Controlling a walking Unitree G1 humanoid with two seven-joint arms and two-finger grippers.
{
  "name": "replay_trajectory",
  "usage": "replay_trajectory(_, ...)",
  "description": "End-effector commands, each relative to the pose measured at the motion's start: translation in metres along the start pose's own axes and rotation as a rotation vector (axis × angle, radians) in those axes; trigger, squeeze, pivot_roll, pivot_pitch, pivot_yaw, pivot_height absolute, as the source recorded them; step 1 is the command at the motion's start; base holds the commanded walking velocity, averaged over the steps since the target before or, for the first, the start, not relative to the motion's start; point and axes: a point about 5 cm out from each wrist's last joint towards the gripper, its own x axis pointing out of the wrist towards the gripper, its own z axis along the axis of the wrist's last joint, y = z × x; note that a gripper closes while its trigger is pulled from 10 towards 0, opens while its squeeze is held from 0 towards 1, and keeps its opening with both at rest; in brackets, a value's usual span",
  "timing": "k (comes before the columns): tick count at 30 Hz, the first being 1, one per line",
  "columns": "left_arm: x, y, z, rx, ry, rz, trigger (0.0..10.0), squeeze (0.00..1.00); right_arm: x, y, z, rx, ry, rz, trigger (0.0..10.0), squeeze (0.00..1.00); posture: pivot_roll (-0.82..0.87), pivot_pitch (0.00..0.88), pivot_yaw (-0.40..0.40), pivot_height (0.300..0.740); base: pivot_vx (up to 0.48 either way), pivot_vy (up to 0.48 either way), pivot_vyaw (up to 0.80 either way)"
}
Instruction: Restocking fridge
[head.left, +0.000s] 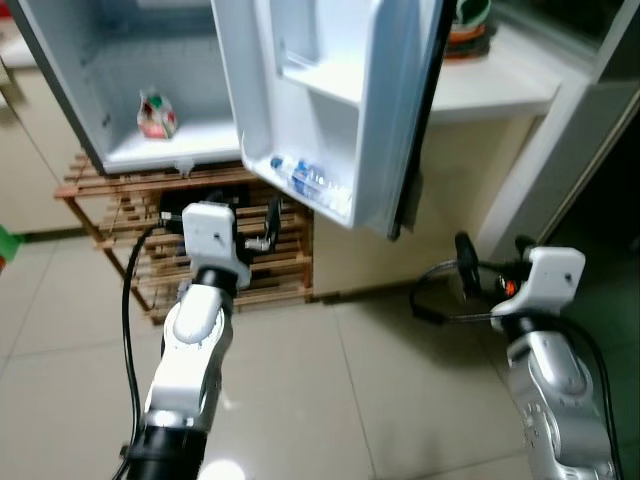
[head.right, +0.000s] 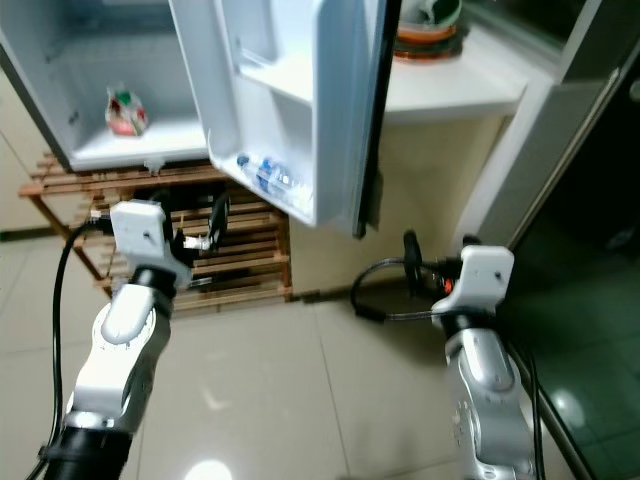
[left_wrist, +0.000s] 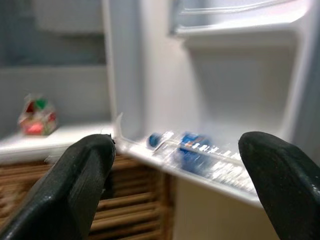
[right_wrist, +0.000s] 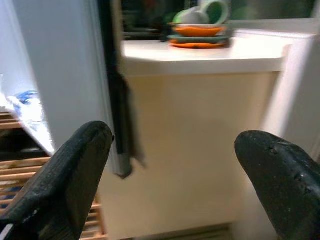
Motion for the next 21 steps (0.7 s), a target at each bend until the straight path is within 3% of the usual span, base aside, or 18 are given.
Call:
replay_trajectory(1,0.002,0.003,-0.002,-0.055,0.022,0.037,10.0,0.0,0.004,-0.006,0.002,-0.024,-0.003,-0.009,10.0,0.0,-0.17,0.0,0.03,0.74,0.341,-0.334,0.0)
replay_trajectory(5,0.003,0.017,-0.014,-0.125,0.107,0.131,10.0,0.0,0.019,-0.014,0.01,-0.042,-0.022,-0.028,10.0,0.0,-0.16,0.0,0.031,0.74,0.159,0.225,0.0)
replay_trajectory(9,0.003,0.02,-0.014,-0.049,0.11,0.137,10.0,0.0,0.026,-0.018,0.018,-0.059,-0.045,-0.022,10.0,0.0,-0.16,0.0,0.03,0.74,0.0,0.0,0.0)
replay_trajectory(12,0.004,0.018,-0.01,-0.043,0.096,0.116,10.0,0.0,0.027,-0.017,0.018,-0.061,-0.044,-0.018,10.0,0.0,-0.16,0.0,0.03,0.74,0.0,0.0,0.0)
replay_trajectory(21,0.01,0.015,-0.001,-0.046,0.08,0.095,10.0,0.0,0.032,-0.01,0.014,-0.058,-0.033,0.014,10.0,0.0,-0.16,0.0,0.031,0.74,0.472,0.0,0.0)
